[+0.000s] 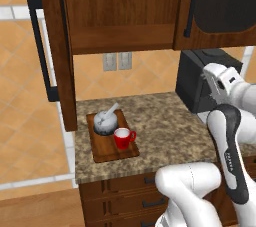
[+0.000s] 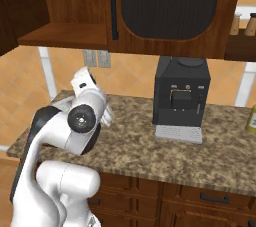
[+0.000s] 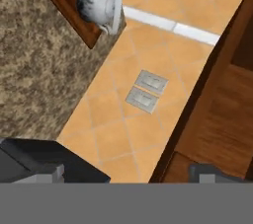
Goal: Pick the kettle from the counter and place it on the tray. Then pick the mug from the cabinet and place it on the tray. Then close the cabinet doors.
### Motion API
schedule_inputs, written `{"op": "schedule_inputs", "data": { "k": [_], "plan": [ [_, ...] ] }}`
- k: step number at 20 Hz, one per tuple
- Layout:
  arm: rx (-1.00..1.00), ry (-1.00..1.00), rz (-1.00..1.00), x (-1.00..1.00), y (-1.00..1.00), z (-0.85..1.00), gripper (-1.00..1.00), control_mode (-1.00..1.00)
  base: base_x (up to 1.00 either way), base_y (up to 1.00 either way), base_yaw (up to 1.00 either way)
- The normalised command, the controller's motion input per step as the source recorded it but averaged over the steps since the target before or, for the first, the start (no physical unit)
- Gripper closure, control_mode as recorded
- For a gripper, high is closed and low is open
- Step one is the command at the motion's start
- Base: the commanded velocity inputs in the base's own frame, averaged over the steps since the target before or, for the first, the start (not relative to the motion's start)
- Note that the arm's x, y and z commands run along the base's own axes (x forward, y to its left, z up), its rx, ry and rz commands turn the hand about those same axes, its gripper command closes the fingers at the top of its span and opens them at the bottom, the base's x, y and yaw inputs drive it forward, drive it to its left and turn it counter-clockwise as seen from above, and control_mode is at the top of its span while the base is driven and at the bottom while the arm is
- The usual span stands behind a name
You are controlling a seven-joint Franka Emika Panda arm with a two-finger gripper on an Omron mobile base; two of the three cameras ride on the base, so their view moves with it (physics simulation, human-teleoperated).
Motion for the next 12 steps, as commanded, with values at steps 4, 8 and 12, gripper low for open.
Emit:
{"op": "schedule_inputs", "data": {
  "k": [4, 8, 12],
  "plan": [
    [-0.28, -0.02, -0.21, -0.49, 0.64, 0.02, -1.00, -1.00, 0.00, 0.00, 0.00],
    [-0.28, -0.03, -0.26, -0.52, 0.44, 0.09, -1.00, -1.00, 0.00, 0.00, 0.00],
    [-0.36, -0.17, -0.25, -0.35, 0.34, -0.17, -1.00, -1.00, 0.00, 0.00, 0.00]
  ]
}}
